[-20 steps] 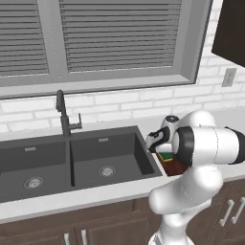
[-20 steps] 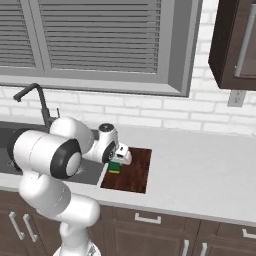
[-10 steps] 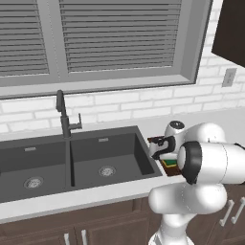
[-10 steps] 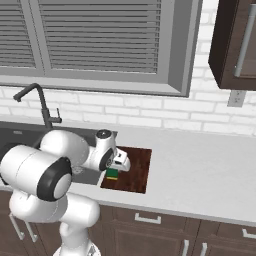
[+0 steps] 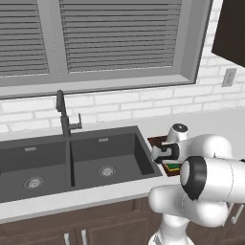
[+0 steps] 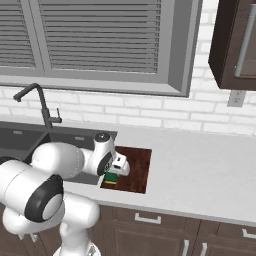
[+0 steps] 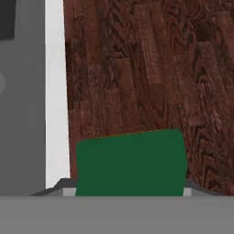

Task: Pick up the sponge from the counter and clean the cutting board by briefly scrubbing or pressing down on the cutting board. Once finished, release the sponge.

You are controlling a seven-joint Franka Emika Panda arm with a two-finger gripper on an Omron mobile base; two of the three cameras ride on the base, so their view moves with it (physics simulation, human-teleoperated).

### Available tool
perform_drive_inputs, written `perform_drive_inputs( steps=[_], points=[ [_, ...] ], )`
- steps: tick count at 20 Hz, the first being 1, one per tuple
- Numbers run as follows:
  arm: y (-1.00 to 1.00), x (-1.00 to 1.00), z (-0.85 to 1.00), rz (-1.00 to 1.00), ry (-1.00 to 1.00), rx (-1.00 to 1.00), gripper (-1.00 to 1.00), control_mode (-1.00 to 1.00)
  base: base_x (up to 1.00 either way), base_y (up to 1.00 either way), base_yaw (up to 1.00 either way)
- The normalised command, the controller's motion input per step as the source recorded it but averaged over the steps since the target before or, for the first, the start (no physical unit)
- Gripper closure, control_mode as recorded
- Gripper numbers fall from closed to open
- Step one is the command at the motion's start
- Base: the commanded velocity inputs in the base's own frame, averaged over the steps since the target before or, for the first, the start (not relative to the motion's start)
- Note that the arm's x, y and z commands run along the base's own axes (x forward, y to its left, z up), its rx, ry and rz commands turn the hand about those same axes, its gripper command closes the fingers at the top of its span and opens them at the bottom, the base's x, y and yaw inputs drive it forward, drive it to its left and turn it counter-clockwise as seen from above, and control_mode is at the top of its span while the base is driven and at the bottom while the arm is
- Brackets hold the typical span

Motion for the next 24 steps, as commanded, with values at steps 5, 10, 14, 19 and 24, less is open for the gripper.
perform_drive_inputs(
  steps=[5, 10, 14, 19, 24],
  points=[
    [0.00, -0.27, -0.07, 0.00, 0.04, 0.00, 1.00, -1.00, 0.00, 0.00, 0.00],
    [-0.10, -0.10, -0.04, 0.00, 0.05, 0.00, 1.00, -1.00, 0.00, 0.00, 0.00],
    [-0.33, 0.00, -0.08, 0.00, 0.03, 0.00, 1.00, -1.00, 0.00, 0.00, 0.00],
    [-0.46, 0.00, -0.12, 0.00, 0.00, 0.00, 1.00, -1.00, 0.00, 0.00, 0.00],
    [-0.34, 0.00, -0.05, 0.00, 0.00, 0.00, 1.00, -1.00, 0.00, 0.00, 0.00]
  ],
)
